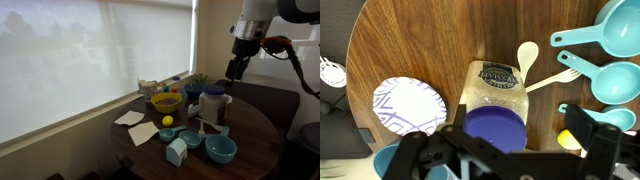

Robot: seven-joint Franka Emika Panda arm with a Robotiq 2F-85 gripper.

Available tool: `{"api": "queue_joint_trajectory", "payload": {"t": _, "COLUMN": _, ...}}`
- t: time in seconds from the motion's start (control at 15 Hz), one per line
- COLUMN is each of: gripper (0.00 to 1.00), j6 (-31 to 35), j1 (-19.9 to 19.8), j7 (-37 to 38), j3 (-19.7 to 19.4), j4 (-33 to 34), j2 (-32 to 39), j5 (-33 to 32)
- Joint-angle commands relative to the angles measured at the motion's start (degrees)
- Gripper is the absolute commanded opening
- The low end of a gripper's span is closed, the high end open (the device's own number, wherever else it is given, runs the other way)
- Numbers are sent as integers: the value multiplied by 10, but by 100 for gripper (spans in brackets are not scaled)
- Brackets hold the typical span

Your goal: Remove the lid from the jar

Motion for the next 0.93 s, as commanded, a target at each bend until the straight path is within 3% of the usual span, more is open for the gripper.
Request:
{"api": "queue_joint_trajectory", "payload": {"t": 0.0, "gripper": 100, "j6": 8, "j1": 1, "j7": -43, "j3": -13, "j4": 4, "j2": 17, "j5": -10}}
{"api": "queue_joint_trajectory", "payload": {"t": 0.4, "gripper": 100, "j6": 37, "j1": 2, "j7": -119, "j3": -41, "j4": -4, "j2": 44, "j5": -3}}
{"api": "queue_joint_trajectory", "payload": {"t": 0.87, "gripper": 100, "j6": 105, "j1": 6, "j7": -159, "j3": -52, "j4": -9, "j2": 70, "j5": 6}}
